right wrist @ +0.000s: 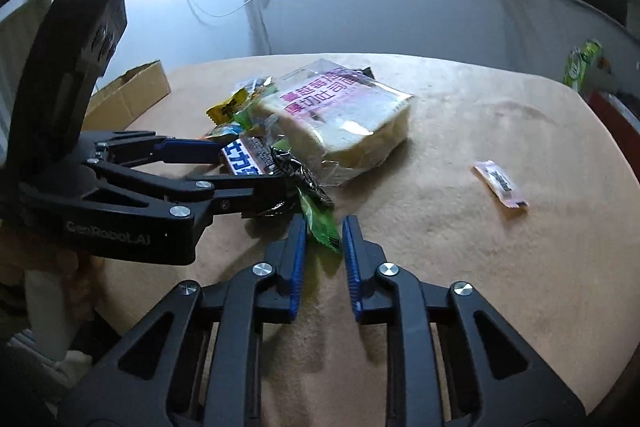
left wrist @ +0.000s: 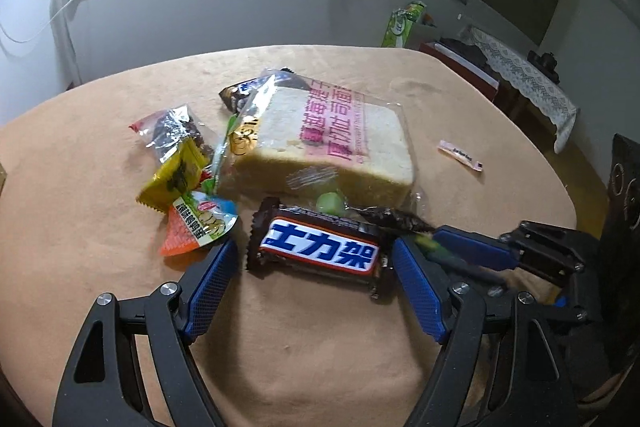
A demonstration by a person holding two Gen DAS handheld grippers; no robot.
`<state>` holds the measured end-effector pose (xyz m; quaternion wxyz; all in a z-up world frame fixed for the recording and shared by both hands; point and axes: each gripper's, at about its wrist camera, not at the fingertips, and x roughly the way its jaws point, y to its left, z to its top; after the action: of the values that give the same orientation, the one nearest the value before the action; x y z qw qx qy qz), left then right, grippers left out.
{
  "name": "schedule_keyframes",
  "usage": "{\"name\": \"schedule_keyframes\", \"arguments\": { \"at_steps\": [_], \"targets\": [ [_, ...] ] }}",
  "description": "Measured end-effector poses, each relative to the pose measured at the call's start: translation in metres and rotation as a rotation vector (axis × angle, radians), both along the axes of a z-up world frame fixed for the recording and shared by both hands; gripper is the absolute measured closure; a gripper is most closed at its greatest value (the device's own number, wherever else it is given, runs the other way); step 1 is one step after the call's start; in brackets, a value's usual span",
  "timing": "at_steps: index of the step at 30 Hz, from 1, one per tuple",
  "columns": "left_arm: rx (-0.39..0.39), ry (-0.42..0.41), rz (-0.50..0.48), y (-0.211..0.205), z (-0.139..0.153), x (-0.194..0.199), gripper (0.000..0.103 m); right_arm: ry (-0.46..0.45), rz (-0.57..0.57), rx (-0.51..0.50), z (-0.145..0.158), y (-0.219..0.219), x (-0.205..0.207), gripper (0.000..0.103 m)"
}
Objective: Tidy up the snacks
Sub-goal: 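Grasp the blue-label chocolate bar with left tool while right tool grasps green candy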
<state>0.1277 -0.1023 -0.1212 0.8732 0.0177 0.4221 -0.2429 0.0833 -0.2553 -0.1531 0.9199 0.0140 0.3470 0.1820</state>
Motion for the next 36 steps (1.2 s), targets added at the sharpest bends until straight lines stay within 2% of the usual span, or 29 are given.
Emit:
{"name": "schedule_keyframes", "arguments": {
  "at_steps": [8, 17, 22, 23, 36],
  "targets": [
    [0.040, -0.012, -0.029, -0.010, -0.002, 0.004, 0.025, 0.001, -0.018, 0.014, -0.001, -0.010, -0.002, 0.089],
    [0.078, -0.027, -0.016, -0.014, -0.001, 0.004, 0.048, -0.018, -0.037, 0.047, 0.001, -0.025, -0.009, 0.091],
    [0.129, -0.041, -0.009, -0.021, 0.000, 0.000, 0.051, -0.017, -0.068, 0.052, 0.001, -0.037, -0.014, 0.091],
    [0.130, -0.041, -0.012, -0.022, 0.001, -0.001, 0.054, -0.016, -0.073, 0.054, 0.001, -0.039, -0.014, 0.091],
    [0.099, -0.052, -0.025, -0.017, 0.004, -0.011, 0.055, -0.029, -0.100, 0.044, 0.007, -0.041, -0.018, 0.091]
  ]
}}
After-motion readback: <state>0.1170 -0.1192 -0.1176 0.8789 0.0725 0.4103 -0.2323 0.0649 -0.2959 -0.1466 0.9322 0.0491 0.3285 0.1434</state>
